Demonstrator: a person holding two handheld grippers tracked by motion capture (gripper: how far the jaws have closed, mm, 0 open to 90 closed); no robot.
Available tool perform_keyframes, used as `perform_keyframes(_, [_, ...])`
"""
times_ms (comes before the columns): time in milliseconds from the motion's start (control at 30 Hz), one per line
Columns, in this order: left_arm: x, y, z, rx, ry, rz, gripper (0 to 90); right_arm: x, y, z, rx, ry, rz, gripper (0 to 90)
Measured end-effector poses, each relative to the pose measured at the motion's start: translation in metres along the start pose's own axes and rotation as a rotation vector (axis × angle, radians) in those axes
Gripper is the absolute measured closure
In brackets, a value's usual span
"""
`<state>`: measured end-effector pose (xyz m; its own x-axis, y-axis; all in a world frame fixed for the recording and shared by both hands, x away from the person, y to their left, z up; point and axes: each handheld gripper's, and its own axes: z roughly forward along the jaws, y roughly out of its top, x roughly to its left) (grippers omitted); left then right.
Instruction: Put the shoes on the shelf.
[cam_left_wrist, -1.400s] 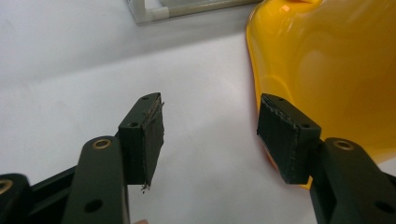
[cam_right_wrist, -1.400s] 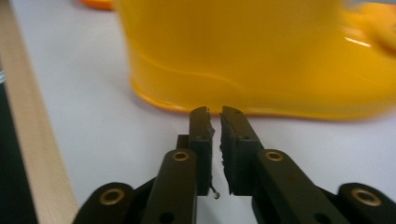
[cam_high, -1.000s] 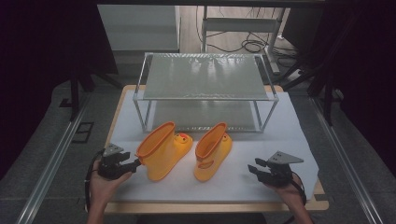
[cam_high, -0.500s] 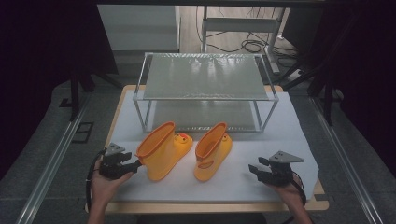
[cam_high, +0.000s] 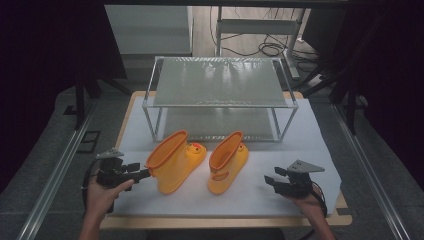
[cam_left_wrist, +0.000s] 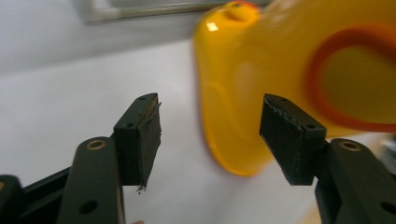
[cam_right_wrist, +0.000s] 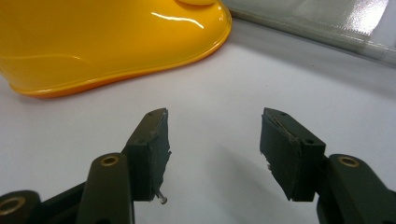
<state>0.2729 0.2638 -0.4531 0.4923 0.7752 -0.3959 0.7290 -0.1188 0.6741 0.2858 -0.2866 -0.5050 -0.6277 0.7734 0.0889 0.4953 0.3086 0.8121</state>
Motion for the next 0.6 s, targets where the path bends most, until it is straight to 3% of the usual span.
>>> perform_keyframes(233, [-0.002,0.022,-0.027,0.041,-0.058,0.023,38.9,-0.003,0.001,-0.003,-0.014,-0.002,0.002,41.5])
perform_keyframes(600, [-0.023,0.066,-0.060,0.118,-0.076,0.083,40.6,-0.005,0.001,-0.003,-0.013,-0.019,0.004,41.4])
